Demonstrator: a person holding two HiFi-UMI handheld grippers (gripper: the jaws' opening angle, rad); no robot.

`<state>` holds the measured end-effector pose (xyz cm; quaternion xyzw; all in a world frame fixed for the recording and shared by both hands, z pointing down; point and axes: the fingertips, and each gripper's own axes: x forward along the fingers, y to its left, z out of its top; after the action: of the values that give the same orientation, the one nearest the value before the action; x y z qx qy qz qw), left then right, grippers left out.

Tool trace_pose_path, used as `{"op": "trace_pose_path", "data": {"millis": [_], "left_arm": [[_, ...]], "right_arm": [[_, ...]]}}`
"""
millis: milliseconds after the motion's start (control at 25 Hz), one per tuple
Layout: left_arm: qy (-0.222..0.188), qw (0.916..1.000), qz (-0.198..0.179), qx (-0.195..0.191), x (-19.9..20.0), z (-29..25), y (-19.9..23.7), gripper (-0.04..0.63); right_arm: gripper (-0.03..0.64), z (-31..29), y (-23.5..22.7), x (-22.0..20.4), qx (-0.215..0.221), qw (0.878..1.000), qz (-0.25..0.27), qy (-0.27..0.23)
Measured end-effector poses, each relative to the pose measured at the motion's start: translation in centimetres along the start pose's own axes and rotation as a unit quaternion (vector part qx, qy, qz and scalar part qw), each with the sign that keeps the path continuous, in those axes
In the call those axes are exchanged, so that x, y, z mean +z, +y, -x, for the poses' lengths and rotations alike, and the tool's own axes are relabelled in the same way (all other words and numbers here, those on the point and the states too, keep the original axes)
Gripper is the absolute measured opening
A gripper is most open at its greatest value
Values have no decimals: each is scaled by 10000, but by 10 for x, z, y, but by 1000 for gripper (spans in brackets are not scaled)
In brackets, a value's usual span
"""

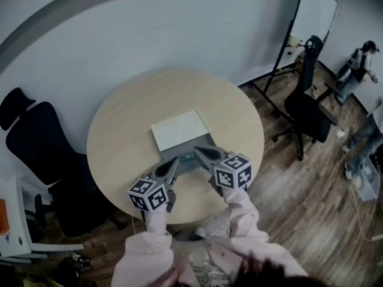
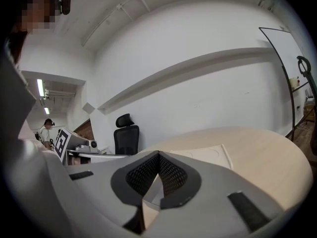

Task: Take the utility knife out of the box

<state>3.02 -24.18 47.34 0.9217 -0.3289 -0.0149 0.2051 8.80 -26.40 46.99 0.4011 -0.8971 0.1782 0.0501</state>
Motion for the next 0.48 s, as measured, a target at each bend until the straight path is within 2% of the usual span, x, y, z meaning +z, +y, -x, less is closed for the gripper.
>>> {"op": "trace_pose_path", "data": {"millis": [480], "left_arm": [[301,9981,527,-44,-23,-12,23,-1]], "right_arm": [[0,-29,-14,-26,138,9973,53,718]]}}
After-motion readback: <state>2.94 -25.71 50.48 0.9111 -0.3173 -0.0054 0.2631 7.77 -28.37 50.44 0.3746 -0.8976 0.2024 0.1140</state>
